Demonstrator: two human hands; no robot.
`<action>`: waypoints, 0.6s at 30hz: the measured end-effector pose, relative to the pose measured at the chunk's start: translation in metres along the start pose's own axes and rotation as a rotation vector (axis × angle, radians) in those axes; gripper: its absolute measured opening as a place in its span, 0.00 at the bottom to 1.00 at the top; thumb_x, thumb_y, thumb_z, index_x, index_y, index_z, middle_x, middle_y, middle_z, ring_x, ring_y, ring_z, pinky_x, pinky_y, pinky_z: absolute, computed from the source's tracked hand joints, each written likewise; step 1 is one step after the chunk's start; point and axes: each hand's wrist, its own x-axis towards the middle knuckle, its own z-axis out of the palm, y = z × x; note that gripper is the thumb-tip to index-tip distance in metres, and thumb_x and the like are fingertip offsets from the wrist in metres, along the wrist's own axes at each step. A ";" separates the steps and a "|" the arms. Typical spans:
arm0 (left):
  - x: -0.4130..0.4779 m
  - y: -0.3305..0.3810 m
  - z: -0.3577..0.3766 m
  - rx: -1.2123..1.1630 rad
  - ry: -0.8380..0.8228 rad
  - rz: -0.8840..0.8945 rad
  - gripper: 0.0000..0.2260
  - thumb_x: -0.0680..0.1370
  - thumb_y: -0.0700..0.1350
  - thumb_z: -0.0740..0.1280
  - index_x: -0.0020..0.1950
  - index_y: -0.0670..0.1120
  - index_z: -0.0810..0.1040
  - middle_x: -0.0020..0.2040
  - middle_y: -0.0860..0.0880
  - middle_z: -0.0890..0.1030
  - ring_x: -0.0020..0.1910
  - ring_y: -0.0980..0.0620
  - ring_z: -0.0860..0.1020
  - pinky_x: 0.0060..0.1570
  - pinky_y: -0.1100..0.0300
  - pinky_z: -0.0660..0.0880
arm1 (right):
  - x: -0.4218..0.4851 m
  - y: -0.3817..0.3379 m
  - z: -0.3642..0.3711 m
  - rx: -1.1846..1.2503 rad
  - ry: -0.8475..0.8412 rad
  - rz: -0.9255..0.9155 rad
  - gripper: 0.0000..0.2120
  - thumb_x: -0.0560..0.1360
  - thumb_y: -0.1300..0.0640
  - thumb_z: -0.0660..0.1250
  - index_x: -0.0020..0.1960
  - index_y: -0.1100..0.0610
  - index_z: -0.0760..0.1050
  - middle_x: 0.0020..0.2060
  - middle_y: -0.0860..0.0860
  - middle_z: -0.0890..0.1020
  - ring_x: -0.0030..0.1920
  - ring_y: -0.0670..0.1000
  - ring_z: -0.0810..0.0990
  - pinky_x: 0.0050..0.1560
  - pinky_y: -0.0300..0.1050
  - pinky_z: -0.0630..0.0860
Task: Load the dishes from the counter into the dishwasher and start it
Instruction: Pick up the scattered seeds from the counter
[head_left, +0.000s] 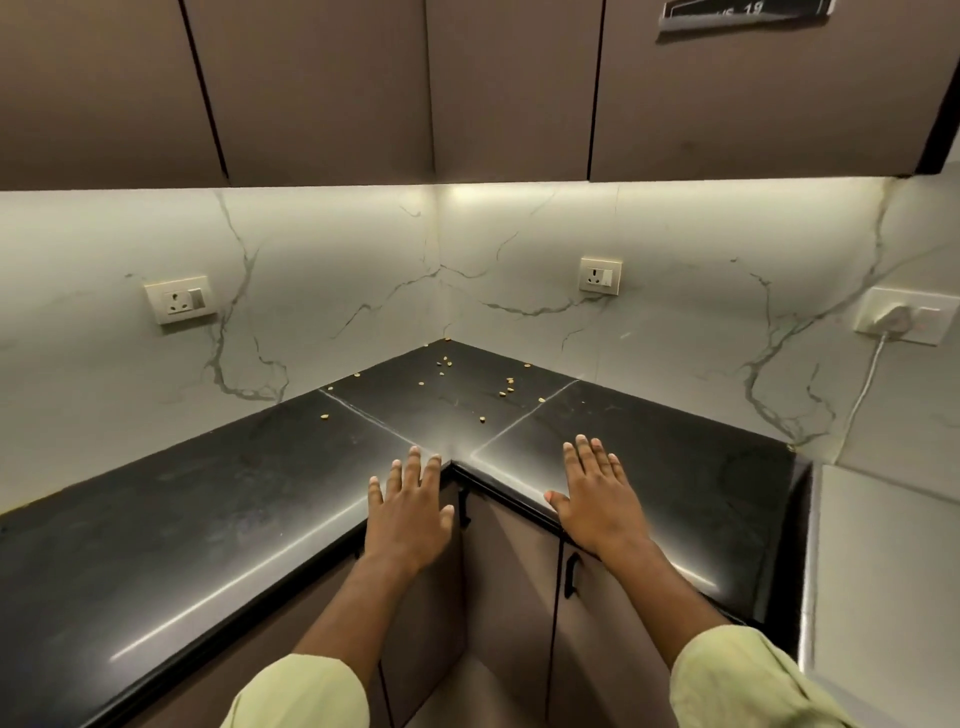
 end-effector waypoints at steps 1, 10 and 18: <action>0.011 -0.001 0.004 0.004 -0.006 0.004 0.32 0.82 0.55 0.58 0.82 0.50 0.47 0.82 0.46 0.45 0.80 0.43 0.47 0.77 0.42 0.46 | 0.011 0.000 0.004 -0.003 -0.005 0.005 0.35 0.82 0.41 0.54 0.80 0.57 0.43 0.79 0.54 0.45 0.79 0.53 0.41 0.76 0.49 0.40; 0.136 0.002 0.040 0.049 -0.057 -0.003 0.32 0.82 0.55 0.59 0.82 0.50 0.48 0.82 0.46 0.45 0.80 0.43 0.47 0.77 0.42 0.46 | 0.139 0.023 0.057 0.042 -0.068 0.011 0.36 0.82 0.41 0.53 0.80 0.57 0.42 0.79 0.55 0.44 0.79 0.53 0.41 0.77 0.49 0.41; 0.229 0.015 0.079 0.085 -0.136 -0.016 0.32 0.82 0.54 0.58 0.82 0.50 0.47 0.82 0.46 0.46 0.80 0.43 0.47 0.77 0.41 0.47 | 0.232 0.057 0.100 0.041 -0.113 0.033 0.36 0.82 0.40 0.53 0.80 0.57 0.43 0.80 0.55 0.45 0.79 0.53 0.41 0.77 0.49 0.41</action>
